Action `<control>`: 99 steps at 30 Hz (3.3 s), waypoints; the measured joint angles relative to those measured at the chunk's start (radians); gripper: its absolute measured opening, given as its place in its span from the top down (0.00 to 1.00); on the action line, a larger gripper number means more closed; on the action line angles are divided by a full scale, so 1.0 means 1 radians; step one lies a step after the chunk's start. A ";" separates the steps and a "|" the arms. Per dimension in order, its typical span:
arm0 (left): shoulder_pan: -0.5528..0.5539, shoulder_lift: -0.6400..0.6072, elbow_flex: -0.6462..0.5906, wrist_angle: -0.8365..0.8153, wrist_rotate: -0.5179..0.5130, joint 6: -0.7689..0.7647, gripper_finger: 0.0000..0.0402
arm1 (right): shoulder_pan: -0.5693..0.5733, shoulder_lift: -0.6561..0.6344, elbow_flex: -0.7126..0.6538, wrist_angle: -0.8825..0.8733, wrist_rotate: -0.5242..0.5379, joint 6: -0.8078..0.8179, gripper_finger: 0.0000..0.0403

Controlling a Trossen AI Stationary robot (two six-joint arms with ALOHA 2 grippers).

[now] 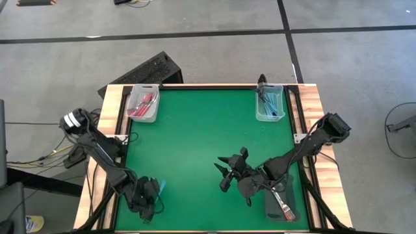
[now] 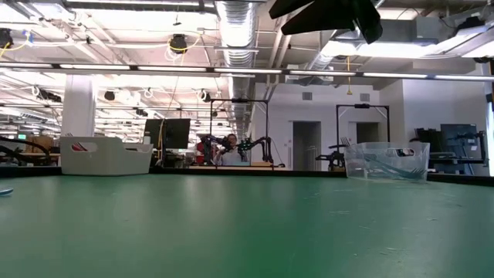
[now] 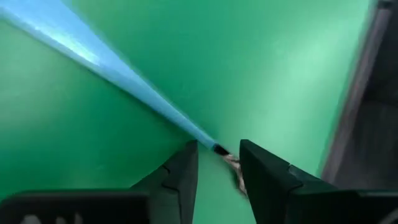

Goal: Sort silverware by color (type)
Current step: Put the blue fork into the transparent bin

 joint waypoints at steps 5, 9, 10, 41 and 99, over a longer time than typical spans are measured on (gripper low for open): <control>0.007 0.017 0.001 0.028 -0.010 -0.011 0.64 | -0.001 0.000 0.000 -0.003 0.000 0.000 0.60; 0.015 0.016 0.003 0.005 -0.025 -0.078 0.55 | -0.001 0.000 0.000 -0.004 -0.001 0.001 0.60; 0.018 0.015 0.003 0.003 -0.028 -0.100 0.54 | -0.001 0.000 0.000 -0.004 -0.001 0.001 0.60; 0.039 0.114 0.106 -0.236 -0.007 -0.061 0.91 | 0.039 0.000 0.000 -0.004 -0.003 0.003 0.60; 0.296 -0.293 0.101 0.322 -0.526 1.264 0.99 | -0.107 0.297 0.181 0.732 -0.278 -0.742 0.94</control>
